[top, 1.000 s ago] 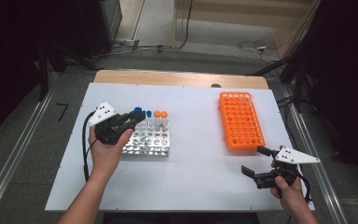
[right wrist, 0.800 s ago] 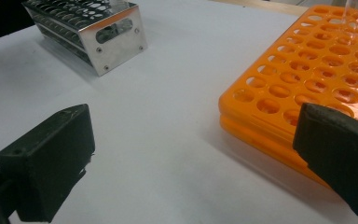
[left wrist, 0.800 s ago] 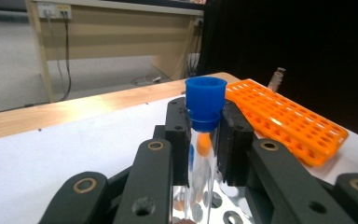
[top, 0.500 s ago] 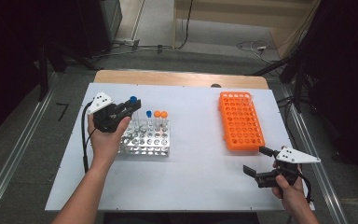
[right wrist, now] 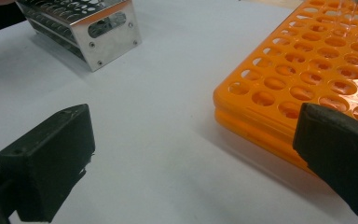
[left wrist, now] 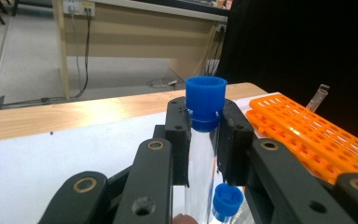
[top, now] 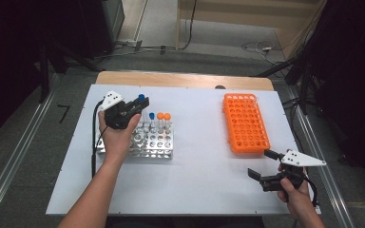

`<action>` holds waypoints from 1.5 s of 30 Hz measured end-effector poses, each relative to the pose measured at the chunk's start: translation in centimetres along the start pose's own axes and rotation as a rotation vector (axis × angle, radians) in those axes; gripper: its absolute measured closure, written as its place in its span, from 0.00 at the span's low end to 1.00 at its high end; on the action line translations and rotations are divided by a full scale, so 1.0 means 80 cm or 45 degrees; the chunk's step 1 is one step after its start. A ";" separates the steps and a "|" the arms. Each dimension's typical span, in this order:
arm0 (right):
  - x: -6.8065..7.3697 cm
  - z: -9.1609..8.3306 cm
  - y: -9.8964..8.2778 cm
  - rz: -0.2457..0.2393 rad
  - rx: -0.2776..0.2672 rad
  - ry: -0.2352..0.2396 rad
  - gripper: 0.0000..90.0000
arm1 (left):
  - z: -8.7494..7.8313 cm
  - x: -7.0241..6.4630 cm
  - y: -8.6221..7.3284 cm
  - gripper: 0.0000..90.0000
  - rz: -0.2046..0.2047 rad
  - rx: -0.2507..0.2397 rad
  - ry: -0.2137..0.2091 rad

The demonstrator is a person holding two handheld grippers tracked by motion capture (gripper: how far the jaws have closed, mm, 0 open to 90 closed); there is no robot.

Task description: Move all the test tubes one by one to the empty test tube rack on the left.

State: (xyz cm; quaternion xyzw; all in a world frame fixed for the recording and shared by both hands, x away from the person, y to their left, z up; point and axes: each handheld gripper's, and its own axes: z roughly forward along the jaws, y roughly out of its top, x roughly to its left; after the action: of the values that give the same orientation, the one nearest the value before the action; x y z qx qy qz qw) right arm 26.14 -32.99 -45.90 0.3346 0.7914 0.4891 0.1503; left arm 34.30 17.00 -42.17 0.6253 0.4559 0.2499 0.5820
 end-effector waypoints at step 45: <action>0.001 0.006 0.003 0.019 -0.027 -0.048 0.00 | -0.058 -0.041 -0.033 0.13 0.062 0.138 -0.113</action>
State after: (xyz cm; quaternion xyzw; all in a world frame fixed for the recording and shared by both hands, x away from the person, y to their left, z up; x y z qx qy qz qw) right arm 26.47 -32.54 -45.89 0.3481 0.7807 0.4921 0.1650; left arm 28.15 16.23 -43.09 0.6773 0.4272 0.2110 0.5606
